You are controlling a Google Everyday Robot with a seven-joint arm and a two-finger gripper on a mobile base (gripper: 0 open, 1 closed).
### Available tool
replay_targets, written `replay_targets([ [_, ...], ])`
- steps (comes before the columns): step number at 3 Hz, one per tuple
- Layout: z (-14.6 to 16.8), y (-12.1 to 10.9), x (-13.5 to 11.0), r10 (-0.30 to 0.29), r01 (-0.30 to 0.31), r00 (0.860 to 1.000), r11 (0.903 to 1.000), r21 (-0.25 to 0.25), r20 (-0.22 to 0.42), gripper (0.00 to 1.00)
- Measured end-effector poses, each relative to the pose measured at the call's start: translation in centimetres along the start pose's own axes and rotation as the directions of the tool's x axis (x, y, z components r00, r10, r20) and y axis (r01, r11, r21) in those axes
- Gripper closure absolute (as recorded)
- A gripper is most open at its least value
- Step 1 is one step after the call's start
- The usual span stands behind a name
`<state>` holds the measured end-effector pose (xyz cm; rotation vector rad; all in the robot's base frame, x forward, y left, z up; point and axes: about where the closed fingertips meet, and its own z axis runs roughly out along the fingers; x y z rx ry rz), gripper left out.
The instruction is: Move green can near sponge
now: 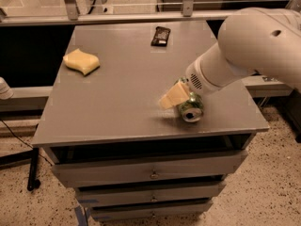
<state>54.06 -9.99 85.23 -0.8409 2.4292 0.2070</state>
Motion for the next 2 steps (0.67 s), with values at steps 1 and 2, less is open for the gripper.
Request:
replay_targets([
  [1,0.5,0.8,-1.0,-0.006,0.006,1.000,0.9999,-0.016,0.018,0.42],
  [2,1.2,1.5,-3.3,-0.066,0.068,0.997,0.9967,-0.043,0.050,0.73],
])
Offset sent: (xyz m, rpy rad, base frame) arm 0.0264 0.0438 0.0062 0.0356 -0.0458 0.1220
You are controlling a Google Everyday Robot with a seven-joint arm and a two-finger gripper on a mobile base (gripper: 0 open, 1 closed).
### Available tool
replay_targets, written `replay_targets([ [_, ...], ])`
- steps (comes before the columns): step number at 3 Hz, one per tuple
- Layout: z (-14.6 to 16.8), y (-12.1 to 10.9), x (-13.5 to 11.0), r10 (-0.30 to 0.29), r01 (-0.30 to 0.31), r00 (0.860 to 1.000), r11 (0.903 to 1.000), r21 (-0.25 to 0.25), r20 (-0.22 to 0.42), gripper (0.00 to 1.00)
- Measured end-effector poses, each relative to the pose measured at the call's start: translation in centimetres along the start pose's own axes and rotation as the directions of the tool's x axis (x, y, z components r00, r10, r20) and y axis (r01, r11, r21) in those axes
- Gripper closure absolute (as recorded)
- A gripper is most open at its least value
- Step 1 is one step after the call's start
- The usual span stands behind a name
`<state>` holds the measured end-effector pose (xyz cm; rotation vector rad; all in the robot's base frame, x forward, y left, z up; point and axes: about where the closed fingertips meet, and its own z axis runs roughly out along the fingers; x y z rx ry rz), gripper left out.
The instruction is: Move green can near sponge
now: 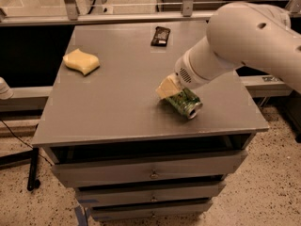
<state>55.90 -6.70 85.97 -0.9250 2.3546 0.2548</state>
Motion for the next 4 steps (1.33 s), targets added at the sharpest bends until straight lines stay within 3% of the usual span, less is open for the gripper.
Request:
replay_targets([
  [1,0.9,0.4,-4.5,-0.112,0.114,0.992,0.9927,-0.039,0.064,0.96],
  [2,1.5,2.0,-10.8,-0.245,0.258,0.958,0.9630,-0.077,0.147,1.00],
  [3,0.4,2.0,-13.0,-0.271,0.287,0.944,0.9558,-0.062,0.187,1.00],
  [4,0.4,2.3,-12.6,-0.276,0.293,0.944,0.9533,-0.072,0.183,1.00],
])
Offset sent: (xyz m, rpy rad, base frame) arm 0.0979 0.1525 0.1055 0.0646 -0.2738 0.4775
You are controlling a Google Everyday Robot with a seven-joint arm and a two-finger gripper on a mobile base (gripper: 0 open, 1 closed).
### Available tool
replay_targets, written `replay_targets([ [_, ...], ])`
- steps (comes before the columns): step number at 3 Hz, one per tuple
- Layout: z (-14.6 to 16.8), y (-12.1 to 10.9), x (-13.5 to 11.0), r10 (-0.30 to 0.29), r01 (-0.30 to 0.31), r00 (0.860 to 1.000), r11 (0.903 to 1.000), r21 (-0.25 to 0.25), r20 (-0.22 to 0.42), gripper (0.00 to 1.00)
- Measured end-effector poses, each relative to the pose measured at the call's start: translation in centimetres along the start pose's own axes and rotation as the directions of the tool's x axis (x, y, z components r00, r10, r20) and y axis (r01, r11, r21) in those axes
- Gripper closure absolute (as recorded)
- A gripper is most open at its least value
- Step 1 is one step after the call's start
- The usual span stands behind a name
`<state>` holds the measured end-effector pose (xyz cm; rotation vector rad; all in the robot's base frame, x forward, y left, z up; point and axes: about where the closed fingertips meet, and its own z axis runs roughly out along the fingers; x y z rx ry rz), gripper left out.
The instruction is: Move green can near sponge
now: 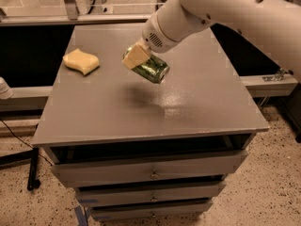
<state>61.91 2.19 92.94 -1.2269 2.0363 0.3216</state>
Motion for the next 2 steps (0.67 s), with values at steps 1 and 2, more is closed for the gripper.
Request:
replay_targets([
  [1,0.2,-0.3,-2.1,-0.061,0.059,0.998,0.9971,0.049,0.030,1.00],
  [2,0.9,-1.3,-5.7,-0.149,0.142,0.987,0.9842,0.106,0.054,1.00],
])
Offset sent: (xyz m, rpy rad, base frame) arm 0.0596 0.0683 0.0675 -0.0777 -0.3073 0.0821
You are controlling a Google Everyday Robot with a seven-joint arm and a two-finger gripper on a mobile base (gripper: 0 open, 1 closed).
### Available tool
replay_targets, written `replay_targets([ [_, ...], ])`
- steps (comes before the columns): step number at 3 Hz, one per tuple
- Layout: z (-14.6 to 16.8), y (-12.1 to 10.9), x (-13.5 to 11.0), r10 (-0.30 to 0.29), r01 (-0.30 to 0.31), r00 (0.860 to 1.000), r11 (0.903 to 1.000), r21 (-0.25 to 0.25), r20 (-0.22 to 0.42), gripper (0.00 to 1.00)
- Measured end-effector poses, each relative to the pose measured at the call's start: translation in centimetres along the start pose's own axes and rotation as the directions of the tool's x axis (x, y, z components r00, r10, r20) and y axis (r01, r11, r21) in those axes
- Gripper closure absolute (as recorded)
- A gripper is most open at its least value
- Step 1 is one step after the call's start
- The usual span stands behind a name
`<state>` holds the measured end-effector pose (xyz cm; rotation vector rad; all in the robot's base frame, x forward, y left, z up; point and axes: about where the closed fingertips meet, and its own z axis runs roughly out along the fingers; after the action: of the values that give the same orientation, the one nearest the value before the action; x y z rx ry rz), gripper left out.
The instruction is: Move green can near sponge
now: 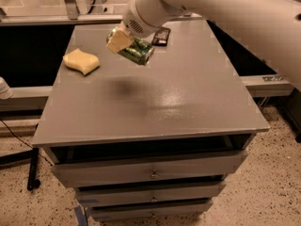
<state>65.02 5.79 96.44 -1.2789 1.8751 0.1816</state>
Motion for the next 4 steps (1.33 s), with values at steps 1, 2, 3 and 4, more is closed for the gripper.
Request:
replay_targets([
  [1,2.4,-0.4,-2.7,-0.075,0.075,0.997,0.9972,0.002,0.011,1.00],
  [2,5.9,-0.2,-3.9,-0.122,0.122,0.992,0.9919,-0.035,0.018,1.00],
  [3,8.8,-0.1,-3.9,-0.148,0.149,0.989,0.9863,-0.072,0.016,1.00],
  [4,10.5,0.2,-3.0,-0.156,0.156,0.988,0.9827,-0.100,0.006,1.00],
])
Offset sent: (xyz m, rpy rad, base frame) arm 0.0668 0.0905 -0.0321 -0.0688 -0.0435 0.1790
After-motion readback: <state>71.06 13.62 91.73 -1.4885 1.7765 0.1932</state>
